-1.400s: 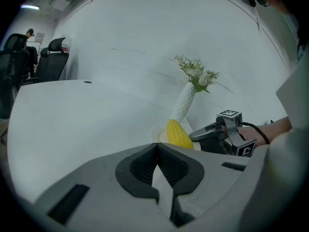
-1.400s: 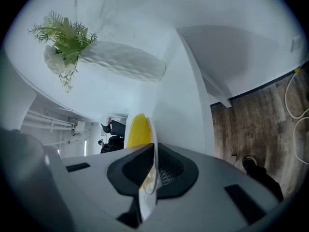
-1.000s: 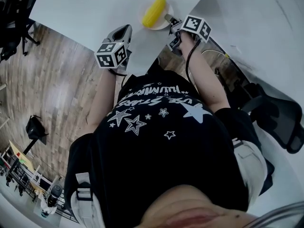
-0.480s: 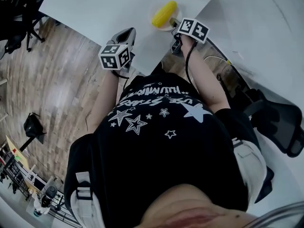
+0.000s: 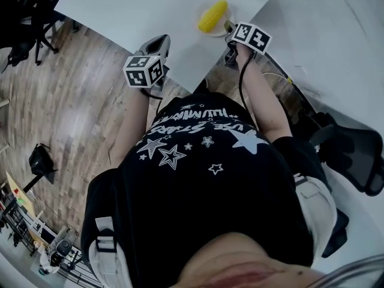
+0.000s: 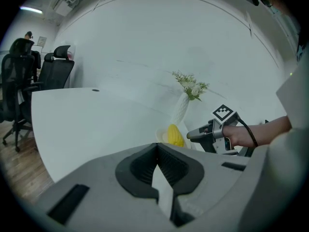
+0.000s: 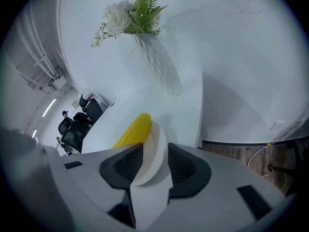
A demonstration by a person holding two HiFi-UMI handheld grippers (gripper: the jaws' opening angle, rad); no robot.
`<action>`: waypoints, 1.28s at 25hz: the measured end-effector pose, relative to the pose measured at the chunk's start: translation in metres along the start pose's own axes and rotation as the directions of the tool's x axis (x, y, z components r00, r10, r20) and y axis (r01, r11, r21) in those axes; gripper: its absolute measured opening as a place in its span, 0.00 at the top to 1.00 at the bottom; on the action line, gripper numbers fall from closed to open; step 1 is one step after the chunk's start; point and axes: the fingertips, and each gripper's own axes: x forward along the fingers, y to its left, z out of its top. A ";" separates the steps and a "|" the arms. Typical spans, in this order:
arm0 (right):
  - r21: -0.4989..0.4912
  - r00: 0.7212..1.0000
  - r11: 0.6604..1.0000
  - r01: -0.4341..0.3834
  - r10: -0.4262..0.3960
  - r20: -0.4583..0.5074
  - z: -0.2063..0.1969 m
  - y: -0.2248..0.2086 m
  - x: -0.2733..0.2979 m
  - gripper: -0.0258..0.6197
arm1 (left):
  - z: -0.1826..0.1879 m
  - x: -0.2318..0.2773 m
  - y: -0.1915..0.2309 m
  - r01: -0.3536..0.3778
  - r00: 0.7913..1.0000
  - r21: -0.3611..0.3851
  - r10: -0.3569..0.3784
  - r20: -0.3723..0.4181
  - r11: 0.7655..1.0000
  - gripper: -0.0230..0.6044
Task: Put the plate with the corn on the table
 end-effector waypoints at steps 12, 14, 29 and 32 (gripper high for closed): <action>-0.056 0.993 0.998 -0.003 0.009 0.118 -0.004 0.026 -0.056 0.74 | 0.004 -0.059 -0.005 0.006 0.996 0.002 -0.006 0.090 1.000 0.95; -0.073 0.991 0.997 -0.008 0.018 0.133 -0.011 0.030 -0.067 0.75 | -0.003 -0.071 -0.010 0.006 0.995 0.003 -0.006 0.101 1.000 0.95; -0.212 0.966 0.976 -0.050 0.101 0.238 -0.087 0.114 -0.144 0.93 | -0.053 -0.202 -0.006 -0.041 0.986 -0.029 0.045 0.161 0.999 0.95; -0.226 0.957 0.972 -0.065 0.125 0.263 -0.110 0.131 -0.159 0.94 | -0.064 -0.228 -0.005 -0.034 0.985 -0.027 0.038 0.168 0.999 0.95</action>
